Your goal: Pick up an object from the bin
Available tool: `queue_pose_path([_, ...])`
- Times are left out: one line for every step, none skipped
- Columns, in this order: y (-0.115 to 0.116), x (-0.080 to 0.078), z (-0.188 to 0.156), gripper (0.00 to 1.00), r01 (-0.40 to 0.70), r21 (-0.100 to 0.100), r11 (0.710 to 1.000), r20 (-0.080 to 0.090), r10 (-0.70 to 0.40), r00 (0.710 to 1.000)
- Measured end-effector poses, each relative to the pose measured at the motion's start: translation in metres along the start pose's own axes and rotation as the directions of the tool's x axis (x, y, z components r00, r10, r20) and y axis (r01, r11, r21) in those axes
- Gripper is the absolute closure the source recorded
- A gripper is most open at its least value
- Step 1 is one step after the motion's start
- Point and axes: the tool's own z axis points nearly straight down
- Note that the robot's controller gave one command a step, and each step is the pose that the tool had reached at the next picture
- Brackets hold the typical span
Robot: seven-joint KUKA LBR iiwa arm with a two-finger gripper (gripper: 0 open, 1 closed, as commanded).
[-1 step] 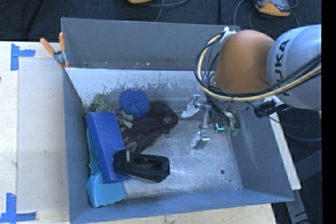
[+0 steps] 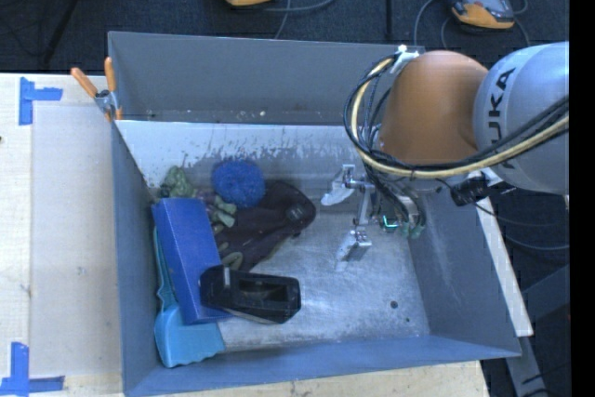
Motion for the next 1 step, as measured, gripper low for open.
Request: queue_pose_path([0.0174,-0.0156,0.0307,0.0,0.064,0.002,0.998,0.006,-0.064,0.998])
